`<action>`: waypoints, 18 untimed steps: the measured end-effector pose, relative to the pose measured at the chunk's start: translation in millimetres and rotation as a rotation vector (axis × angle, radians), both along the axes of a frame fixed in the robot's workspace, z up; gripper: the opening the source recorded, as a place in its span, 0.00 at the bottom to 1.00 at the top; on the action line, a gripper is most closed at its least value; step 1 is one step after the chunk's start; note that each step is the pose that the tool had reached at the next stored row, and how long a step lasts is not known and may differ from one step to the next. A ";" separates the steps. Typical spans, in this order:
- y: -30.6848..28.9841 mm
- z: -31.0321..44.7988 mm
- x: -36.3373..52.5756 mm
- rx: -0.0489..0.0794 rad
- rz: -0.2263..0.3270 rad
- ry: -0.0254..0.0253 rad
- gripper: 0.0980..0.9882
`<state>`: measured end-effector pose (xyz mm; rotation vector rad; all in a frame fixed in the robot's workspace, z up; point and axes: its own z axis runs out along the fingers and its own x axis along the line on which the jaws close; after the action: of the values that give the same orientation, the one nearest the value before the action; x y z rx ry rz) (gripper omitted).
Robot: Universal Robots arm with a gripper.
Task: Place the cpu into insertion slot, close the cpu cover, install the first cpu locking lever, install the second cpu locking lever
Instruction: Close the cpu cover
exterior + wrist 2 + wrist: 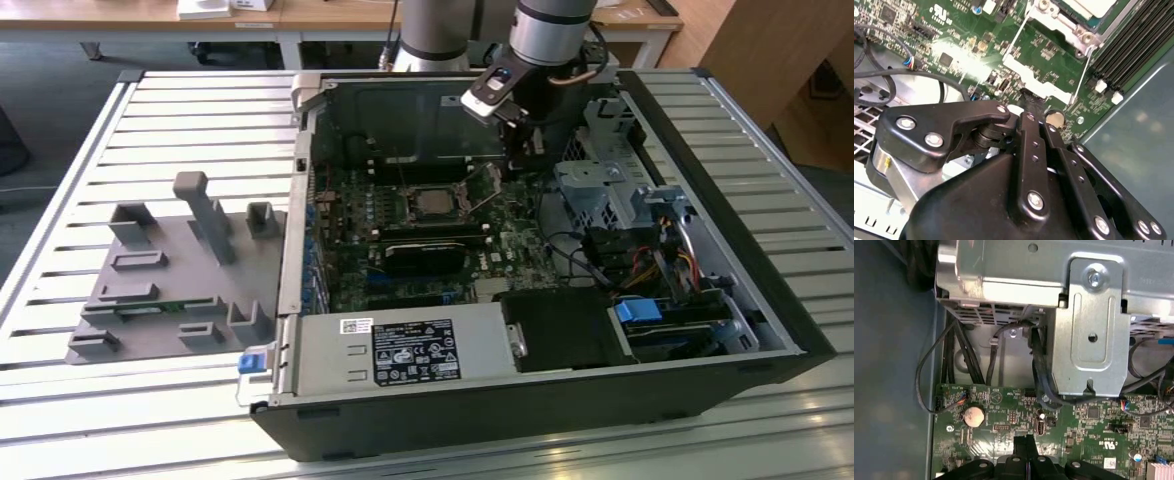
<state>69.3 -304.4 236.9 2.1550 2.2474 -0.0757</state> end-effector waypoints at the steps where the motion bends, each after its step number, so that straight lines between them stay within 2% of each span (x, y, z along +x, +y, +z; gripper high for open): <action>1: 0.0 0.0 -1.8 0.000 0.000 0.0000 0.01; 8: 0.0 0.0 -12.9 0.000 0.000 0.0000 0.01; 18: 0.0 -0.3 -24.0 0.000 0.000 0.0000 0.01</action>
<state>45.3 -304.4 236.7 2.1547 2.2477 -0.0757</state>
